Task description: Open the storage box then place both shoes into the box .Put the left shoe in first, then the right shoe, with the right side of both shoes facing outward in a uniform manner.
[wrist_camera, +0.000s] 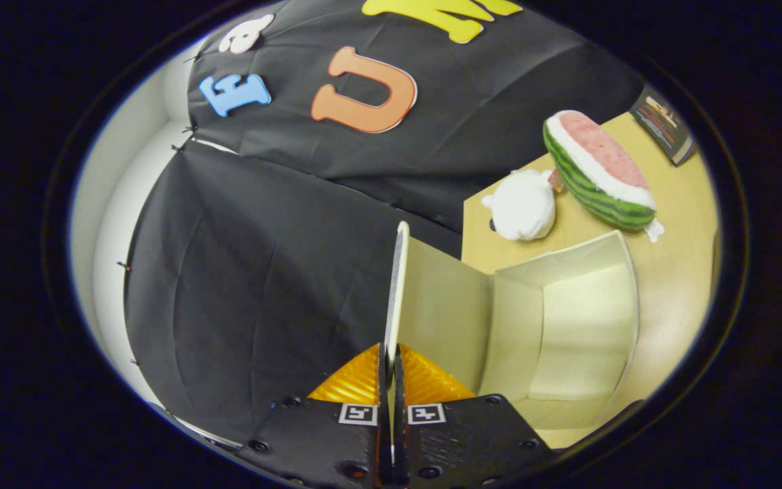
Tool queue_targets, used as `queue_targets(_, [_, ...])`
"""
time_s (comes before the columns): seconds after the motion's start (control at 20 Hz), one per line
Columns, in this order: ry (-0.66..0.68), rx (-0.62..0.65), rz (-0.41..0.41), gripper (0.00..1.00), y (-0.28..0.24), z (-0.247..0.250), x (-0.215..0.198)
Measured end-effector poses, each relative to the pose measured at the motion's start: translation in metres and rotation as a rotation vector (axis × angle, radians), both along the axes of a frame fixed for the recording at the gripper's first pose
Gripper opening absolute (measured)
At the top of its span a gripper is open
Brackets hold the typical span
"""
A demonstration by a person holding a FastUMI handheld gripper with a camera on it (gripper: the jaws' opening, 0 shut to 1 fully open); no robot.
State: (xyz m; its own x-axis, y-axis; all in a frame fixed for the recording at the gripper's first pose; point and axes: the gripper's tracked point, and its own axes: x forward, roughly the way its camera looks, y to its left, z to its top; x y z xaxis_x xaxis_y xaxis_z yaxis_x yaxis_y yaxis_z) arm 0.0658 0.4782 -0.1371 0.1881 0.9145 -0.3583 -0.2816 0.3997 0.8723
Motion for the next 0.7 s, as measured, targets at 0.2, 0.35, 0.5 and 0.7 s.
queue_targets(0.2, [-0.027,-0.01,0.026,0.06,0.035,0.004,-0.017])
queue_targets(0.35, [-0.043,0.023,0.041,0.19,0.058,0.016,-0.027])
queue_targets(0.5, [-0.058,-0.002,0.048,0.55,0.052,0.014,-0.033])
queue_targets(0.7, [-0.109,-0.037,0.043,0.88,0.027,0.021,-0.03])
